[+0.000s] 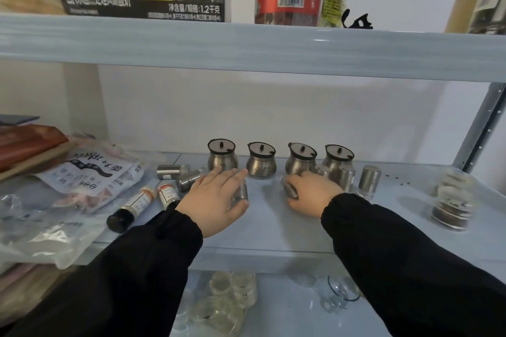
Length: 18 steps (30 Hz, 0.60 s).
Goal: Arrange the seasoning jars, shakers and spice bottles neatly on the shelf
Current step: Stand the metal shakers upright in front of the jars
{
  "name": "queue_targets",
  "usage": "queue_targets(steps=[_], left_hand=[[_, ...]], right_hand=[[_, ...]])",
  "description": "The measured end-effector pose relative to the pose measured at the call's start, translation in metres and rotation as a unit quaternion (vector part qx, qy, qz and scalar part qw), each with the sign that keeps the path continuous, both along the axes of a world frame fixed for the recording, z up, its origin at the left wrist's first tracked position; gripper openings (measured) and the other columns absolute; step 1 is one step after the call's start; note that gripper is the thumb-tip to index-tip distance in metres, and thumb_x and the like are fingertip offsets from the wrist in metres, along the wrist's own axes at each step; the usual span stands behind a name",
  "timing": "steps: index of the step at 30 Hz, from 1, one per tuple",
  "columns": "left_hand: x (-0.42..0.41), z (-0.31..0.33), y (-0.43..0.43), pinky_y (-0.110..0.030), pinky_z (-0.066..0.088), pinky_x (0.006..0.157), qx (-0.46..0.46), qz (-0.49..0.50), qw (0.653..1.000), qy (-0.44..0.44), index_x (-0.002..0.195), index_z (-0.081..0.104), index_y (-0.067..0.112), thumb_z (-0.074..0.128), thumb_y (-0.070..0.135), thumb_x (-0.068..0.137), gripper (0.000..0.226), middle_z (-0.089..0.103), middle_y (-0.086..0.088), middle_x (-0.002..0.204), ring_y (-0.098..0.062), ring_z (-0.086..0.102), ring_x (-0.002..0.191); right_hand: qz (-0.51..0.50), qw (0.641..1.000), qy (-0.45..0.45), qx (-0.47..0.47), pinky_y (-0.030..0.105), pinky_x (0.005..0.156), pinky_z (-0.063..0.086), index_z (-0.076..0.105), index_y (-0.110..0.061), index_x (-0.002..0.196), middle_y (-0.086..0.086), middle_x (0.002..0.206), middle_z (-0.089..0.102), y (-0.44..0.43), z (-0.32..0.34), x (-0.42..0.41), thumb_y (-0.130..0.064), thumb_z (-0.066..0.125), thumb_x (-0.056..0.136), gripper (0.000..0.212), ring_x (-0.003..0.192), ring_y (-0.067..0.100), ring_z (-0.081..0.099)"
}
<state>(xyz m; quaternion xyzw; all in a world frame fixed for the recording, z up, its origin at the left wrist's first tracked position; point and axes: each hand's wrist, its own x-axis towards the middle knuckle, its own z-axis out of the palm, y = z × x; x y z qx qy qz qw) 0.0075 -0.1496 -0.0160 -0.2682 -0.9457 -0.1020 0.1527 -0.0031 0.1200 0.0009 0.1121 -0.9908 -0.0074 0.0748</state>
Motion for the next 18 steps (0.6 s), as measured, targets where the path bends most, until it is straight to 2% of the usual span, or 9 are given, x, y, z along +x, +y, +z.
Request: queue_targets(steps=[4,9,11,14,16,18], left_hand=[[0.002,0.000,-0.007,-0.048,0.014,0.119,0.000,-0.011,1.000,0.001,0.153,0.009,0.037,0.030,0.062,0.093,0.069,0.026,0.005,0.159,-0.024,0.012,0.149],[0.003,0.000,-0.011,-0.046,0.016,0.119,-0.007,-0.036,0.999,0.001,0.154,0.012,0.033,0.034,0.058,0.094,0.069,0.028,0.004,0.158,-0.023,0.013,0.148],[0.004,-0.002,-0.012,-0.045,0.017,0.119,-0.008,-0.047,0.999,-0.003,0.154,0.013,0.032,0.035,0.058,0.094,0.069,0.030,0.003,0.157,-0.023,0.014,0.148],[0.005,-0.005,-0.014,-0.042,0.018,0.117,-0.015,-0.057,0.998,-0.001,0.154,0.014,0.030,0.034,0.058,0.094,0.069,0.032,0.001,0.156,-0.023,0.018,0.146],[0.006,-0.007,-0.016,-0.041,0.019,0.116,-0.015,-0.062,0.998,-0.001,0.153,0.014,0.030,0.033,0.059,0.093,0.070,0.034,0.000,0.154,-0.023,0.021,0.145],[0.006,-0.006,-0.018,-0.041,0.021,0.116,-0.008,-0.066,0.998,-0.001,0.153,0.015,0.029,0.032,0.060,0.092,0.070,0.036,-0.001,0.153,-0.023,0.023,0.144]], right_hand=[[-0.027,0.998,0.012,-0.057,0.030,0.070,0.045,0.049,-0.028,0.126,0.004,0.111,0.051,-0.004,-0.015,0.001,-0.035,0.058,0.085,0.042,0.090,0.024,0.057],[-0.006,0.991,-0.024,-0.128,0.027,0.079,0.041,0.055,-0.037,0.118,-0.005,0.112,0.044,-0.004,-0.013,0.016,-0.026,0.065,0.079,0.042,0.092,0.017,0.052],[0.003,0.990,-0.017,-0.141,0.027,0.078,0.042,0.058,-0.037,0.113,-0.009,0.107,0.048,-0.002,-0.006,0.023,-0.024,0.066,0.076,0.040,0.091,0.014,0.052],[-0.010,0.989,0.004,-0.147,0.026,0.067,0.046,0.051,-0.033,0.100,-0.010,0.089,0.055,0.002,0.013,0.030,-0.025,0.069,0.072,0.034,0.079,0.013,0.056],[-0.022,0.990,0.014,-0.137,0.030,0.072,0.049,0.053,-0.030,0.103,-0.008,0.091,0.055,0.002,0.022,0.031,-0.026,0.069,0.072,0.035,0.080,0.012,0.056],[-0.009,0.993,0.029,-0.115,0.028,0.082,0.045,0.060,-0.030,0.109,-0.008,0.096,0.050,0.001,0.027,0.027,-0.020,0.067,0.074,0.037,0.086,0.012,0.051]])
